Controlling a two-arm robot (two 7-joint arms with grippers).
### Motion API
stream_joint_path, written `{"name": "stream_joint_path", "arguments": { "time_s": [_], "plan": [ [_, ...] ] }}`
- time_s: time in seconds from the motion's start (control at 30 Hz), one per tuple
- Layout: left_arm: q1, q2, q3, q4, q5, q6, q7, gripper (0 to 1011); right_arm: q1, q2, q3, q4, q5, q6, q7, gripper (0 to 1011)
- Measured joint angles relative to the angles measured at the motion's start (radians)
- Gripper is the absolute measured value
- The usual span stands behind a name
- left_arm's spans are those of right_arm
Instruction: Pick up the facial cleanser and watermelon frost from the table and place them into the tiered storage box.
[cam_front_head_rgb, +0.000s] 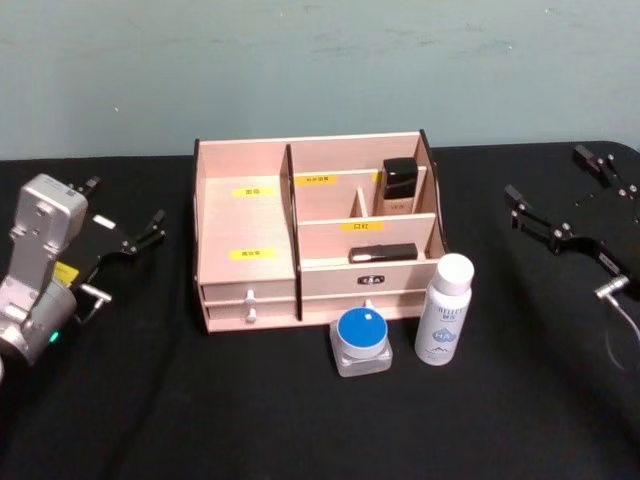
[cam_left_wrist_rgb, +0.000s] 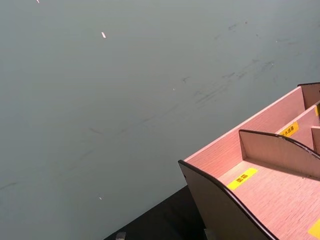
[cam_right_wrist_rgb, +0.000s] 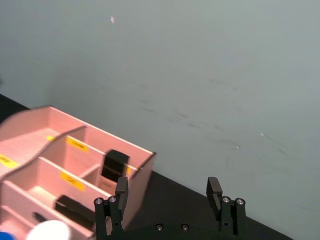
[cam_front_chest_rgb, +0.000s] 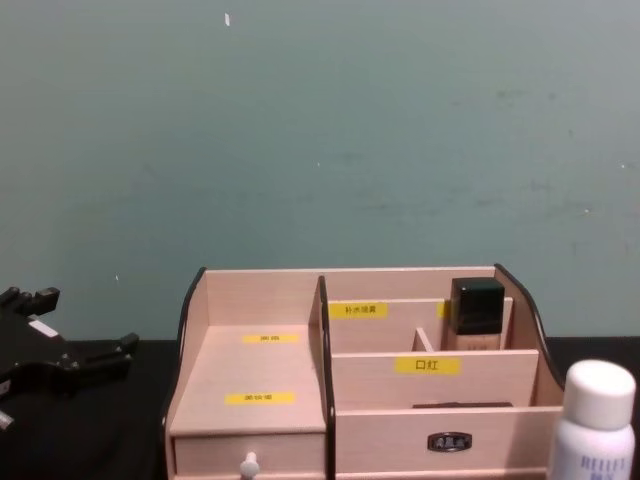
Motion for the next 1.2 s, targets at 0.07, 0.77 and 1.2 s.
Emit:
{"name": "stream_joint_path", "arguments": {
  "time_s": [0.07,0.77,1.2],
  "plan": [
    [0.0,0.0,0.0,0.0,0.0,0.0,0.0,1009,-0.029,0.011,0.016,-0.032,0.014,0.003,0.006,1002],
    [0.0,0.0,0.0,0.0,0.0,0.0,0.0,1010,-0.278,0.065,0.057,-0.248,0.119,0.105,0.111,1002],
    [0.0,0.0,0.0,0.0,0.0,0.0,0.0,1010,-0.215,0.01,0.006,-0.155,0.093,0.206,0.122,1002]
  ]
}}
